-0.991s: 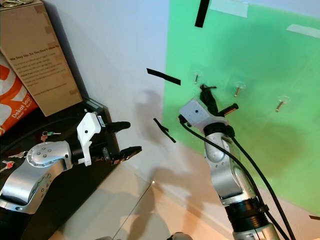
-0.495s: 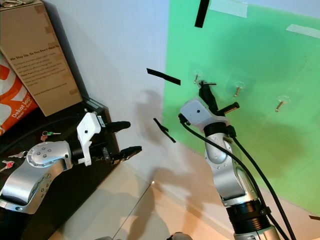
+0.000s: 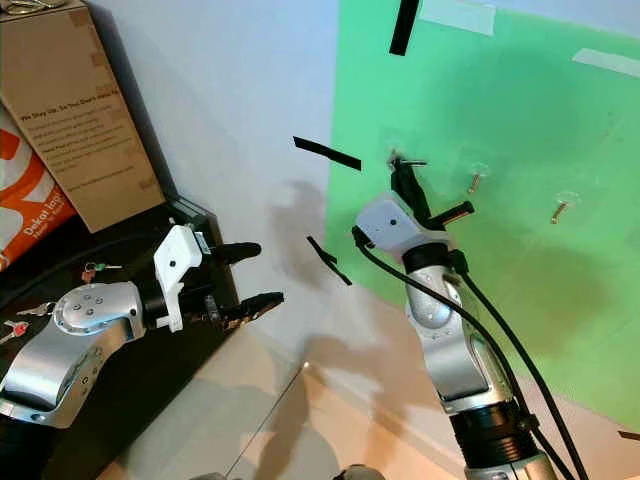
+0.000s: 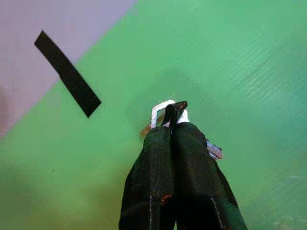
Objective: Hang keys on a hook
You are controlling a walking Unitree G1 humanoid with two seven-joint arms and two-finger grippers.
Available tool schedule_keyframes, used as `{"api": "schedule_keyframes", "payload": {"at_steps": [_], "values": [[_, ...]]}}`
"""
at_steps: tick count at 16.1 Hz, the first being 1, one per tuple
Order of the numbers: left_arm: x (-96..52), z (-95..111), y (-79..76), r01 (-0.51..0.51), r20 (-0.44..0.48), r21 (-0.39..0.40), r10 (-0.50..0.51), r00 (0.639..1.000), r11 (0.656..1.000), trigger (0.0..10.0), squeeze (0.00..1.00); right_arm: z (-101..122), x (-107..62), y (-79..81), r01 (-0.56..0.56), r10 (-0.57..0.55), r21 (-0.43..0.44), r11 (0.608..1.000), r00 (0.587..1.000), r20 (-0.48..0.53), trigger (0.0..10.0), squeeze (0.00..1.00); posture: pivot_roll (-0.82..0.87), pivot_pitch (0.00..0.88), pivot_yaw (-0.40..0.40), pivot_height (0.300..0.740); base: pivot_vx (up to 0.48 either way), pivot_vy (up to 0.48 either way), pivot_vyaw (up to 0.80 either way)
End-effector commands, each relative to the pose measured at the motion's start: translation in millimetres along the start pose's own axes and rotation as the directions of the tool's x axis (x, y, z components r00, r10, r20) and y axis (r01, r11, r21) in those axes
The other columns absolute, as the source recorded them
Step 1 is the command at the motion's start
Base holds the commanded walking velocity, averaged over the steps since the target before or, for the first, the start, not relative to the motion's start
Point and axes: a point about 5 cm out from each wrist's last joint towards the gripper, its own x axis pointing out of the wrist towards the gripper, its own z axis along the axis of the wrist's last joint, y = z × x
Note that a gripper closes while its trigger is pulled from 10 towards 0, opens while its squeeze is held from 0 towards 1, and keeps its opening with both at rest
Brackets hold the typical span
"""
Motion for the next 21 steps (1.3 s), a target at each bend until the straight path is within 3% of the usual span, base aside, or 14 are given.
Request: {"api": "schedule_keyframes", "payload": {"at_steps": [1, 8, 15, 21], "values": [[0.2, 1.0, 0.5, 0.008, -0.012, 0.022, -0.008, 1.000, 1.000, 10.0, 0.00, 2.8, -2.5, -3.7, 0.013, -0.013, 0.018, 1.000, 1.000, 0.020, 10.0, 0.00, -0.03, 0.000, 0.003, 0.740, 0.000, 0.000, 0.00], [1.3, 2.1, 0.4, 0.013, -0.014, 0.023, -0.012, 1.000, 1.000, 10.0, 0.00, 3.8, -4.4, 1.9, -0.027, 0.026, 0.046, 0.999, 0.999, 0.030, 10.0, 0.00, -0.03, 0.000, 0.002, 0.740, 0.000, 0.000, 0.00], [1.9, 2.6, 0.1, 0.018, -0.019, 0.023, -0.018, 1.000, 1.000, 10.0, 0.00, 3.4, 6.3, 2.3, -0.010, 0.010, 0.048, 0.999, 1.000, -0.001, 10.0, 0.00, -0.03, 0.000, 0.006, 0.740, 0.000, 0.000, 0.00], [2.2, 2.8, 0.4, 0.019, -0.021, 0.024, -0.019, 1.000, 1.000, 10.0, 0.00, -8.0, 7.7, -1.0, 0.015, -0.013, 0.027, 1.000, 0.997, -0.074, 10.0, 0.00, -0.03, 0.000, 0.006, 0.740, 0.000, 0.000, 0.00]]}}
